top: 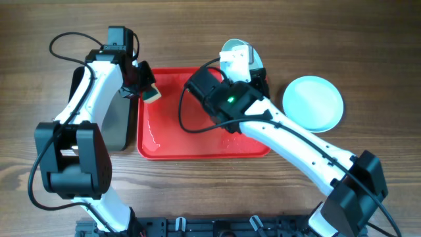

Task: Clean dirty plates on tray and stack at the side
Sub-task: 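Lift the light-blue plate off the red tray with the right gripper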

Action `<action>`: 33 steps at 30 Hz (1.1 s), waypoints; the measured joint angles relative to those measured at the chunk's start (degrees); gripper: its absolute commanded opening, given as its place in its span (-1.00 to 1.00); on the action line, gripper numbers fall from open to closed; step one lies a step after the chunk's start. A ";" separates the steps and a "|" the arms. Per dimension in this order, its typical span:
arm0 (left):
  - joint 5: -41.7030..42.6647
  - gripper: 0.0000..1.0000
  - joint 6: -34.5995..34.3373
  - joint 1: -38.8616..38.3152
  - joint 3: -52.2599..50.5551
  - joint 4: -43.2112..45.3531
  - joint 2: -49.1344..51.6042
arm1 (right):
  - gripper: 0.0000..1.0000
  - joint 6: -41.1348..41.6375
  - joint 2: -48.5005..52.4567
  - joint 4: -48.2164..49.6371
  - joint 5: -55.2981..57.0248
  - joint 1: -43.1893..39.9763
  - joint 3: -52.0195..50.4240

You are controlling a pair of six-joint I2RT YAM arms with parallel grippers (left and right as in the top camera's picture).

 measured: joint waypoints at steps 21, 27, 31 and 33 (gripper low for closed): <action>-0.66 -0.92 -0.15 -1.27 0.00 0.59 0.00 | -0.91 -0.02 -0.11 -2.64 1.16 1.18 0.00; -0.66 -0.92 -0.15 -1.27 0.00 0.66 0.00 | -0.91 -0.44 -2.47 -2.67 -5.11 1.18 0.00; -0.66 -0.92 -0.15 -1.27 0.00 0.92 0.00 | -0.91 -1.07 -3.17 -2.58 -9.79 1.20 0.00; -0.66 -0.92 -0.15 -1.27 0.00 1.01 0.00 | -0.91 -1.18 -3.17 -2.62 -10.86 1.27 0.00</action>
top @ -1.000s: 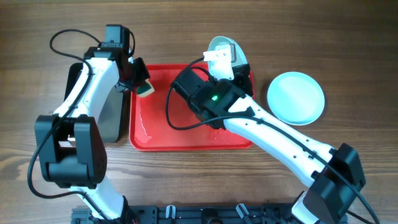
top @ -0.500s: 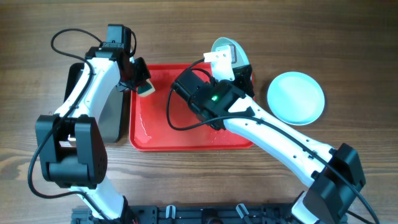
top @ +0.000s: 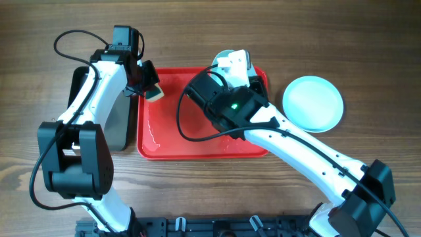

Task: Clean dirty plates on tray and stack at the side
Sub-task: 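Lift the light-blue plate off the red tray with the right gripper, then lower the light-blue plate onto the plate stack right of the tray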

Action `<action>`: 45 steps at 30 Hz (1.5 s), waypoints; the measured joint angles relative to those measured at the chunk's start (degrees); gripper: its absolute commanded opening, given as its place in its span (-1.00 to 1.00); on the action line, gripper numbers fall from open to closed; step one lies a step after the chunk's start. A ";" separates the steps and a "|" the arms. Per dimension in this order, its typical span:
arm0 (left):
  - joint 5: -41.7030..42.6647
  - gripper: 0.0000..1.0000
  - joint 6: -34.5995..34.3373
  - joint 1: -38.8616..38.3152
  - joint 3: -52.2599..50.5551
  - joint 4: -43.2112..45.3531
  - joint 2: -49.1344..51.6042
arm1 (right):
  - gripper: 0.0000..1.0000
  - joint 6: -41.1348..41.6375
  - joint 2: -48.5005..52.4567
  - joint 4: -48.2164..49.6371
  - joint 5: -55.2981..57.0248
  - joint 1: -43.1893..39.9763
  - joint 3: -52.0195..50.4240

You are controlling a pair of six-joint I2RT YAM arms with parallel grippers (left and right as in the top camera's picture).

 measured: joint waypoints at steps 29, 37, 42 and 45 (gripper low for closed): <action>-0.02 -0.92 -0.02 0.00 0.00 0.09 0.00 | -0.92 -4.44 -3.69 1.64 -3.93 -9.22 -0.02; -0.02 -0.92 -0.02 0.00 0.00 0.07 0.00 | -0.92 -8.04 -3.69 1.84 18.58 1.33 -0.02; -0.02 -0.92 -0.02 0.00 0.00 0.07 0.00 | -0.92 -10.86 -3.69 2.14 21.31 1.53 -0.02; -0.02 -0.92 -0.02 0.00 0.00 0.11 0.00 | -0.92 -12.35 -3.69 2.73 21.33 1.53 -0.02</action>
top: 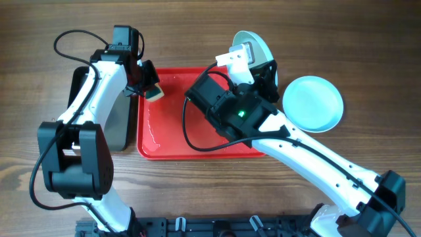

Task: Clean dirty plates on tray and stack at the side
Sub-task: 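Lower the light-blue plate onto the plate stack right of the tray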

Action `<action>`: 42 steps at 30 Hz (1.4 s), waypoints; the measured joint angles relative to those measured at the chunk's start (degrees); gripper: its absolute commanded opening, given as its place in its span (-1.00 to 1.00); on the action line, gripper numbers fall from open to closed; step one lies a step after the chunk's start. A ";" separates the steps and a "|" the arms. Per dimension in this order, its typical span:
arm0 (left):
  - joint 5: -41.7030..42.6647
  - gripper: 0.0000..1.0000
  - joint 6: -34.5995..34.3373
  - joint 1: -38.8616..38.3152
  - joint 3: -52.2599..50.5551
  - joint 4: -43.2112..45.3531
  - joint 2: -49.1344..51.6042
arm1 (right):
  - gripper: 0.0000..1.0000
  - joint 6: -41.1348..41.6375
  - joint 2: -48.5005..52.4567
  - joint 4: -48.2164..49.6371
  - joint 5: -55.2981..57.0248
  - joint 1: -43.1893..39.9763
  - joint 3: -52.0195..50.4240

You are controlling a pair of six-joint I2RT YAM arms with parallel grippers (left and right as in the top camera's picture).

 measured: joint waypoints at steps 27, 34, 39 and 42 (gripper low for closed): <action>-0.17 -0.92 0.00 0.00 0.00 0.15 0.00 | -0.92 2.60 -0.07 1.07 -79.17 -55.52 -2.95; -0.20 -0.92 0.00 0.00 0.00 0.15 0.00 | -0.91 4.59 -0.13 6.19 -79.76 -64.70 -15.17; -0.20 -0.92 0.00 0.00 0.00 0.15 0.00 | -0.91 6.51 -0.13 10.14 -79.60 -67.12 -21.59; -0.17 -0.92 0.00 0.00 0.00 0.15 0.00 | -0.91 7.26 -0.13 12.41 -79.56 -68.06 -23.76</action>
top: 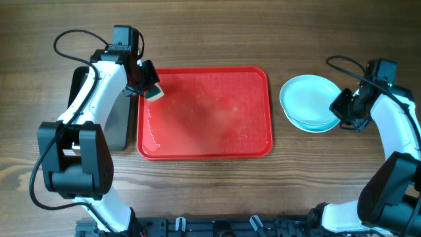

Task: Clean dirty plates on tray and stack at the side
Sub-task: 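Lower the light-blue plate onto the plate stack right of the tray, then lower the sponge into the black tray and release with the left gripper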

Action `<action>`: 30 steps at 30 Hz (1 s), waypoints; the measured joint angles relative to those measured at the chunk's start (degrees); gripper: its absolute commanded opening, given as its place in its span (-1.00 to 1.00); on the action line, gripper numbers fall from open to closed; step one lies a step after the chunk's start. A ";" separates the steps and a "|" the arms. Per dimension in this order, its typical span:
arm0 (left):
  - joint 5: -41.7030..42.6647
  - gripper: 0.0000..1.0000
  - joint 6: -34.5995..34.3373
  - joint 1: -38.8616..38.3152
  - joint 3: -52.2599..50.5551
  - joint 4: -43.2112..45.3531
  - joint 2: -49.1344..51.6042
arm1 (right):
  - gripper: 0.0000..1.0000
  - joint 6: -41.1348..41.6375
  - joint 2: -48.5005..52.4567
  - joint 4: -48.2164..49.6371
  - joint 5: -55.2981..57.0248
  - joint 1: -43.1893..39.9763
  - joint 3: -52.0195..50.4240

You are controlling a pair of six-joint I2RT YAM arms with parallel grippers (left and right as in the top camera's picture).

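Note:
Two pale blue plates (308, 100) lie stacked on the table right of the red tray (204, 141), which holds no plate and looks wet. My right gripper (340, 112) is at the stack's right rim; the overhead view does not show how its jaws stand. My left gripper (146, 87) is shut on a green-and-yellow sponge (154, 93) over the tray's far left corner.
A dark grey rectangular container (115, 122) stands against the tray's left side, under my left arm. Bare wooden table (217, 39) runs along the far side. A cable loops above the right wrist.
My right arm has moved from over the tray's far right corner to the table's right side. The plate it held tilted now lies on top of the other plate. The left gripper has not moved.
My right gripper held a plate at the tray's far right edge, then over the tray, then tilted up beyond its corner. That plate is now stacked on the one at the right. My left gripper kept the sponge by the tray's far left corner throughout.

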 measured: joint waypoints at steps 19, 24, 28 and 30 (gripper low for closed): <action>-12.48 -0.92 7.17 1.05 2.84 -13.03 -11.08 | 0.52 -6.69 -0.33 -2.23 -13.25 11.45 12.11; -14.69 -0.92 14.71 5.49 2.10 -13.73 -11.17 | 0.57 -7.48 -0.61 1.05 -13.81 23.06 13.09; -15.41 -0.92 19.30 10.21 -1.42 -9.90 -11.17 | 0.59 -7.28 -0.61 1.73 -11.98 29.11 13.09; -15.65 -0.90 20.31 11.93 -3.13 -8.02 -11.17 | 0.59 -7.23 -0.61 1.77 -11.32 30.84 13.09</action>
